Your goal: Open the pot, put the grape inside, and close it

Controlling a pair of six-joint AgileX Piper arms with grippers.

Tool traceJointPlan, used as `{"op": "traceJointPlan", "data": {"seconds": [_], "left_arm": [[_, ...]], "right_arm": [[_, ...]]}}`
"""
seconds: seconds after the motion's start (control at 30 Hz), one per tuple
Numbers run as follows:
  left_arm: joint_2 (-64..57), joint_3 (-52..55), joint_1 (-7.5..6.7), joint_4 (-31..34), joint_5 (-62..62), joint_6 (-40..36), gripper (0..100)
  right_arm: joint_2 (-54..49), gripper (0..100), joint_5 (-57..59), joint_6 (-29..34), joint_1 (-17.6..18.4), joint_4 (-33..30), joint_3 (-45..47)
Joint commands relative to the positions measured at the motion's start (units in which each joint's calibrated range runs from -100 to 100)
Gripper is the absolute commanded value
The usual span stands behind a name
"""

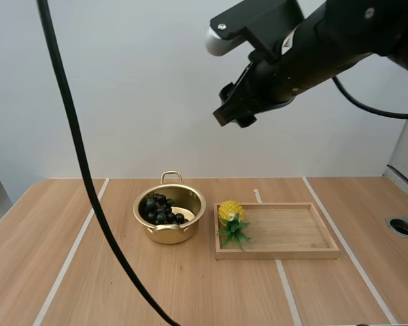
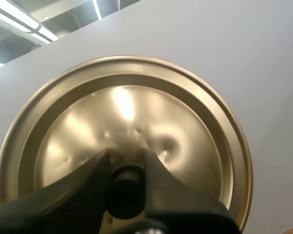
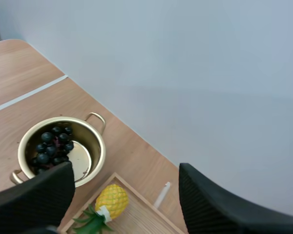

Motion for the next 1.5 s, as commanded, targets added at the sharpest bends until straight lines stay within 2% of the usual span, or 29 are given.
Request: {"op": "traceJointPlan", "data": {"seconds": [0.0,0.3,0.33,0.37,0.4,0.43,0.73,1.13,1.3,1.47], "left_arm": [[-0.41,-0.44,-0.03,0.54,-1.91,-0.17,0],[-0.41,-0.44,-0.03,0.54,-1.91,-0.17,0],[-0.41,-0.44,-0.03,0.54,-1.91,-0.17,0],[-0.41,-0.44,-0.03,0.54,-1.91,-0.17,0],[-0.41,-0.44,-0.03,0.54,-1.91,-0.17,0],[-0.41,-0.44,-0.03,0.54,-1.91,-0.17,0],[-0.01,-0.44,-0.03,0.54,0.09,-0.17,0],[9.56,-0.44,-0.03,0.54,17.30,0.87,0],[13.67,-0.44,-0.03,0.54,17.30,1.52,0],[15.67,1.92,-0.03,-2.73,17.30,5.02,0]], "right_arm": [[-3.40,100,3.17,0.39,-0.63,-1.72,0.01],[-9.29,100,8.64,0.08,-0.63,-4.12,0.01],[-9.66,82,9.00,0.08,-0.63,-4.15,0.01],[-9.99,56,9.77,0.08,-0.63,-4.15,0.01],[-10.30,21,9.96,0.28,-0.63,-4.15,0.01],[-10.63,0,10.32,0.43,-0.63,-4.15,0.01],[-11.08,0,12.87,0.80,-0.63,-4.24,0.01],[-11.08,0,13.55,0.11,-0.63,-4.01,0.01],[-11.08,0,14.59,0.03,-0.63,-4.01,0.01],[-11.08,0,15.34,0.03,-0.63,-4.01,0.01]]}}
